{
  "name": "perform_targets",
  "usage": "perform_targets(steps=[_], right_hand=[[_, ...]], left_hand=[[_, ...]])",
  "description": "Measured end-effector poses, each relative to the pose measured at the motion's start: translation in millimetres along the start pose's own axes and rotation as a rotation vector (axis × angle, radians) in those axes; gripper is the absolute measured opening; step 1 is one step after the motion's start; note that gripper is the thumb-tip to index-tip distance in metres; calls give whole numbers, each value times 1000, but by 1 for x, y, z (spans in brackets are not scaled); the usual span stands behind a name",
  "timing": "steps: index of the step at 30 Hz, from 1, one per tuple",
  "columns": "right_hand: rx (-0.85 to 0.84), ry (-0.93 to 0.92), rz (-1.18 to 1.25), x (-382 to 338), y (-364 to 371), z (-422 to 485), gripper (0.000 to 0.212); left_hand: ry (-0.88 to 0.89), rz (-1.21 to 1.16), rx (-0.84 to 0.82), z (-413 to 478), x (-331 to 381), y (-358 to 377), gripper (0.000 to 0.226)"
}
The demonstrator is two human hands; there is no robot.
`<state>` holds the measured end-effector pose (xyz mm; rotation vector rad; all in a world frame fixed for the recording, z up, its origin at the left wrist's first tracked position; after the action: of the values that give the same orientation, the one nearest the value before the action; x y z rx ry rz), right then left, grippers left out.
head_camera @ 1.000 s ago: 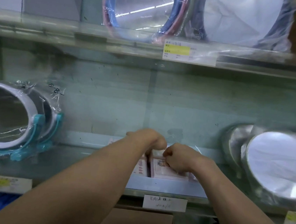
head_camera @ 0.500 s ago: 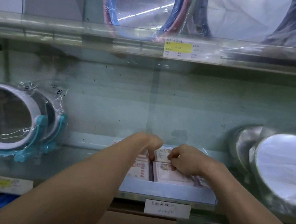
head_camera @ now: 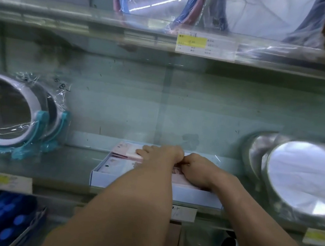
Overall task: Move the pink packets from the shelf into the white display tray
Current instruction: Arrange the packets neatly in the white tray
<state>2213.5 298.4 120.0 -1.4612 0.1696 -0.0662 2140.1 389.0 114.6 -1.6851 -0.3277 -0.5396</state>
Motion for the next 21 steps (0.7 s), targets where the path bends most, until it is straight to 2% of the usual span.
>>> perform_targets(steps=[4,8,13,18,21], right_hand=[[2,-19,-20,0,4,-2,40],[51,5,64,3,7,-8,30],[80,0,14,1,9,-9,33],[104,17,-44,-3,6,-7,34],[14,41,-90,-6,-5,-4,28]], left_hand=[[2,58,20,-20,-4,-6,61],[13,151,19,-21,3,-5,57],[34,72,-37,-18,-9,-13,53],[147,86,-113,0,-14,-13,68],[216,135,-185,-26,-11,-28,44]])
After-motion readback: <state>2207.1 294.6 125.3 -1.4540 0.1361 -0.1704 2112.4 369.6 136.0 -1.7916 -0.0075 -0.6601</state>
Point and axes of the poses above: each hand's wrist, its own z-axis towards the middle knuckle, its own y-axis out of the palm, x = y × z, the point moved 2 cm from there along z, towards the middle knuckle, and after that the axes turned 12 degrees about -z, right-handed, at the moved point
